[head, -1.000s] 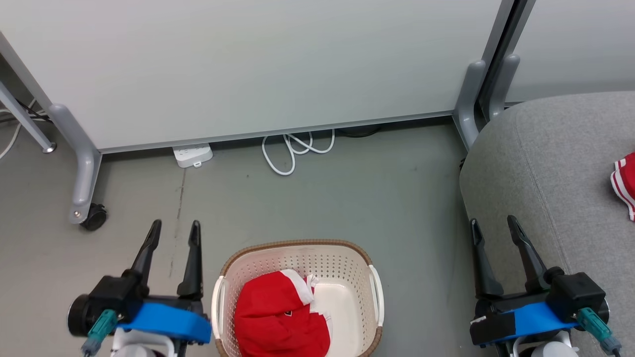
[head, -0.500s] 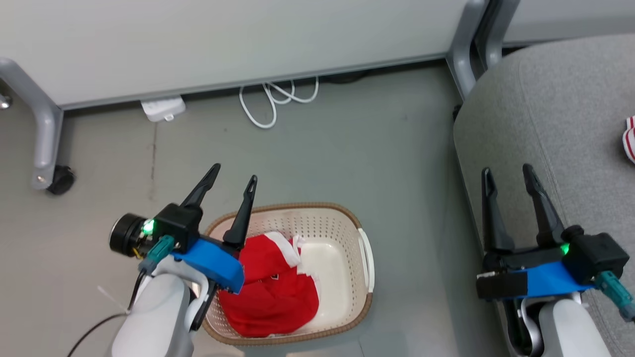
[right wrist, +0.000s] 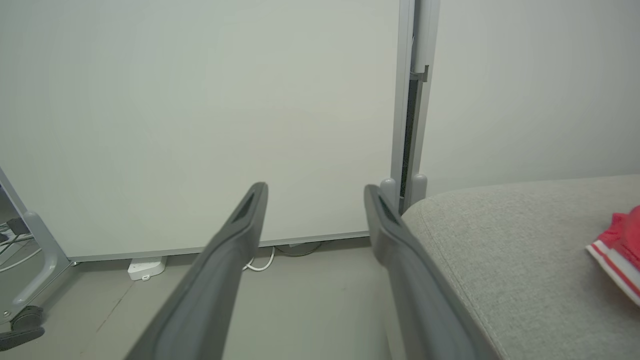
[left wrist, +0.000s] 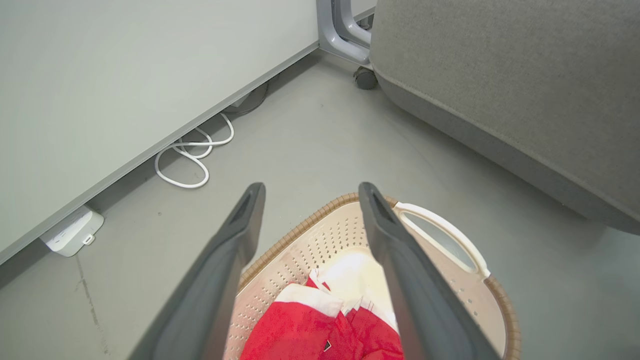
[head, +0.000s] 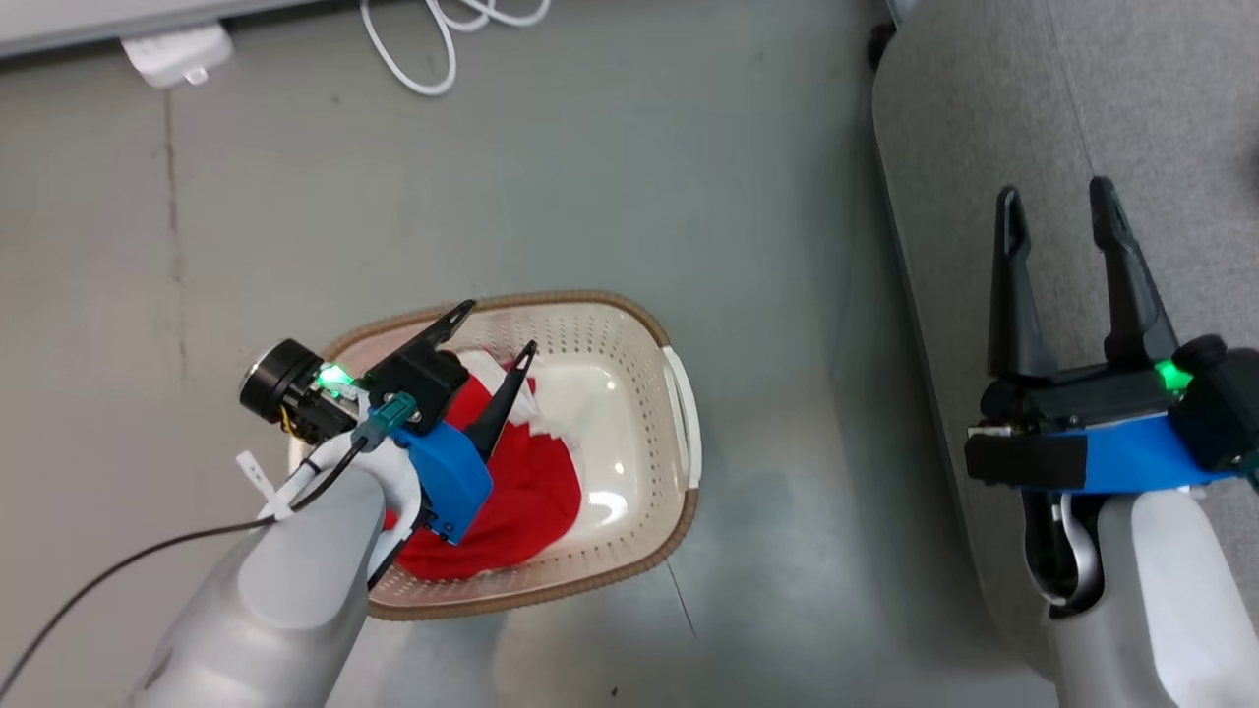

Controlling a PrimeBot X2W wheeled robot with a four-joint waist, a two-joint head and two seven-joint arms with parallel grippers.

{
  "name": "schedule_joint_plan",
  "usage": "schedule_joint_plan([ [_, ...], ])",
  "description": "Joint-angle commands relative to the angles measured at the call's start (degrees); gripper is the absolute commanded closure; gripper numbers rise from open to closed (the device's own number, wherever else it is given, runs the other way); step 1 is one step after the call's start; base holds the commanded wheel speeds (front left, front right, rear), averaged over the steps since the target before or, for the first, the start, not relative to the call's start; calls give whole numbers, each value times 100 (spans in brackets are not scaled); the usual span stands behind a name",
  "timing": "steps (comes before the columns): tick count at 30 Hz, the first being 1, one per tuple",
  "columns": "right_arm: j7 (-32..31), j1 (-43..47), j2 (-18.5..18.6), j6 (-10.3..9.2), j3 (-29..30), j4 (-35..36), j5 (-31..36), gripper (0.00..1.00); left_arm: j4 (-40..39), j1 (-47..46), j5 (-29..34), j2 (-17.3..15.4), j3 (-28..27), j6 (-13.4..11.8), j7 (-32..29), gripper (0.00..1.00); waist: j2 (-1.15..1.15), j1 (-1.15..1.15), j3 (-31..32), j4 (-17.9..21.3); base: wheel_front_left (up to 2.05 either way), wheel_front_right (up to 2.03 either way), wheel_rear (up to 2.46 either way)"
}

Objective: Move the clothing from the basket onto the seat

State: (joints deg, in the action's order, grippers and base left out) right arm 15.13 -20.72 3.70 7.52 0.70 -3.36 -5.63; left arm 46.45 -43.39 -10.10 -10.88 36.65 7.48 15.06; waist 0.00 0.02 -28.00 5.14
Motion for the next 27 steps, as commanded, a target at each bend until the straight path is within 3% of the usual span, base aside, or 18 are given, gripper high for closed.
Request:
schedule_joint_plan([
  [1,3,-135,12,-6,-2,46,-2,0,146,-169,-20,-67,164,-4,17,0,0,-2,-361,187,0,0,0],
  [13,3,-673,-22,-6,-118,267,-21,0,1614,-1080,-315,-211,1911,-4,-40,0,0,-2,-1375,540,0,0,0],
  [27,3,-1085,-70,-6,-228,541,-67,0,2248,-1664,-742,-510,3433,-3,-731,0,0,-2,-2402,852,0,0,0],
])
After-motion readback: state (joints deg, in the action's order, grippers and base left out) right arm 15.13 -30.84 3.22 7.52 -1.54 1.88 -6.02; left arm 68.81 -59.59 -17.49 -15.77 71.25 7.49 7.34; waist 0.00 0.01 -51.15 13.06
